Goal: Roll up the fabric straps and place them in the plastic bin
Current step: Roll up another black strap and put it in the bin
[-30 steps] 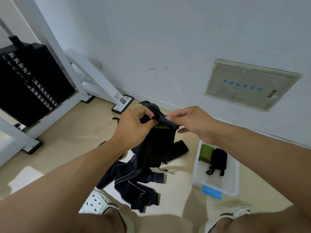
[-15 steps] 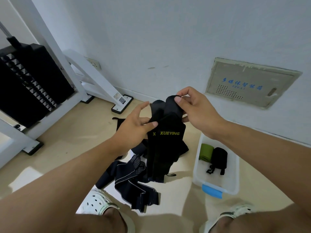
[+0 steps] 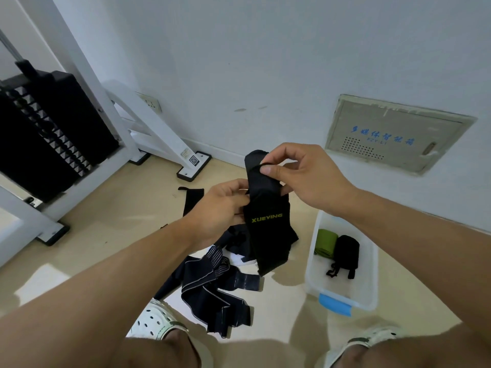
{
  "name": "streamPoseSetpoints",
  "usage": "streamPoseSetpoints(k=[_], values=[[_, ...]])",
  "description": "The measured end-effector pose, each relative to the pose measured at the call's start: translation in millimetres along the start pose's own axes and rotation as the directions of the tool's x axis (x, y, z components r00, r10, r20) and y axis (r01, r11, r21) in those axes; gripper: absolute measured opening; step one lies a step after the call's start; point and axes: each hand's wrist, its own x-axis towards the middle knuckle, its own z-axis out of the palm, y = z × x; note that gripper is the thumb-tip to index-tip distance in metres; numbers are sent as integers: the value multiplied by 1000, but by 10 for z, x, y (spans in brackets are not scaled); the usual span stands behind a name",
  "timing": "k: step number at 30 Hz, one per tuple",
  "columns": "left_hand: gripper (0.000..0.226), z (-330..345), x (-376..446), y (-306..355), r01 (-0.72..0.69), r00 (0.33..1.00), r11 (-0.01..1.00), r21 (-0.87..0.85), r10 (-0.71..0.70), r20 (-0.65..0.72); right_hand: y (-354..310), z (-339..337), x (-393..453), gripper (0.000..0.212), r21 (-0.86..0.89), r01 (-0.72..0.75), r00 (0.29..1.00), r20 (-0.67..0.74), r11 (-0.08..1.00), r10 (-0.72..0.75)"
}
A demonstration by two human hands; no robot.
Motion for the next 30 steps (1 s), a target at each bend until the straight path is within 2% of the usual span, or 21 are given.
streamPoseSetpoints(k=[4, 6, 10, 18, 26, 30], values=[[31, 6, -17, 7, 11, 999, 1000, -29, -10, 31, -3, -13, 23, 2, -51, 26, 996, -83, 998, -30], [29, -5, -18, 18, 9, 999, 999, -40, -8, 39, 19, -20, 45, 2, -16, -13, 994, -107, 1000, 11], [28, -6, -17, 6, 23, 999, 998, -58, -20, 47, 77, -23, 76, 5, 90, -143, 985, -84, 986, 151], [32, 22, -14, -20, 56, 998, 998, -36, -55, 38, 41, 0, 44, 3, 256, -206, 972, -61, 944, 229], [35, 72, -19, -5, 82, 996, 993, -90, -79, 39, 8, -31, 53, 6, 329, -262, 953, -57, 907, 296], [35, 104, -20, -39, 0, 999, 998, 57, -2, 49, -1, -25, 44, 9, 344, -269, 948, -72, 900, 310]])
